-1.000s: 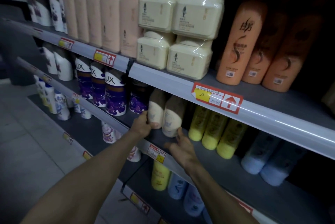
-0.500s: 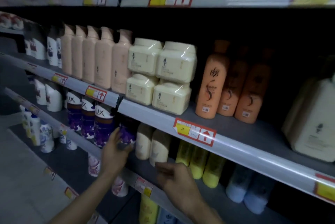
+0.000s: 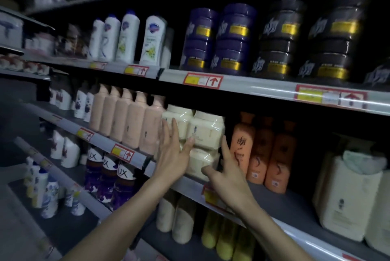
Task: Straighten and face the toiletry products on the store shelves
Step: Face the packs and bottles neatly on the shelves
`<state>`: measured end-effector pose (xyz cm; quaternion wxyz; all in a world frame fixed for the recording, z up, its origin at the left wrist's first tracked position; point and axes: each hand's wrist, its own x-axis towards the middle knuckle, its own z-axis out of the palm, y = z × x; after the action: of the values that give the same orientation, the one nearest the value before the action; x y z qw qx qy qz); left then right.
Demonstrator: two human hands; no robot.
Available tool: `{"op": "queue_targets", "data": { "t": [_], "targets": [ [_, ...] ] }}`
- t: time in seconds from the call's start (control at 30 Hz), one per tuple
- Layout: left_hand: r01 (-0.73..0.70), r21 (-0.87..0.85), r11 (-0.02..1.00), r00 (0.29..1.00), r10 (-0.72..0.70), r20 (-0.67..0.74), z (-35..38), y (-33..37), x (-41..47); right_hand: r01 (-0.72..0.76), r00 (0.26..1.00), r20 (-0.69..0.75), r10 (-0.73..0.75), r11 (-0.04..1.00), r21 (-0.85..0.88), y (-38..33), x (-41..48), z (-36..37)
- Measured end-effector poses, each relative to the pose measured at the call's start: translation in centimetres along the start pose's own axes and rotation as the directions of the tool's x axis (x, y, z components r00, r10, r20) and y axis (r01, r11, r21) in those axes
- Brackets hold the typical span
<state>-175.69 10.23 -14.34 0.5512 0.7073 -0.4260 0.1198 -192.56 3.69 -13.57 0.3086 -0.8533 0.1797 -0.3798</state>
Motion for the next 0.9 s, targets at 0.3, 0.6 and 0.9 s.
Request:
{"op": "queue_targets", "data": {
  "t": [0.3,0.6,0.9],
  "targets": [
    [0.037,0.080,0.996,0.999,-0.035,-0.015,1.4,-0.5,1.8,0.041,0.999,0.001,-0.041,0.998,-0.049,0.8,0.7,1.4],
    [0.069,0.112,0.991,0.997,-0.072,0.020,2.1,-0.5,2.2,-0.007,1.000,0.022,0.007,0.999,-0.038,0.7,1.3,1.4],
    [0.221,-0.053,0.974,0.972,-0.215,0.091,0.9,-3.5,0.5,-0.243,0.959,0.129,0.252,0.966,-0.082,-0.2,0.3,0.6]
  ]
}}
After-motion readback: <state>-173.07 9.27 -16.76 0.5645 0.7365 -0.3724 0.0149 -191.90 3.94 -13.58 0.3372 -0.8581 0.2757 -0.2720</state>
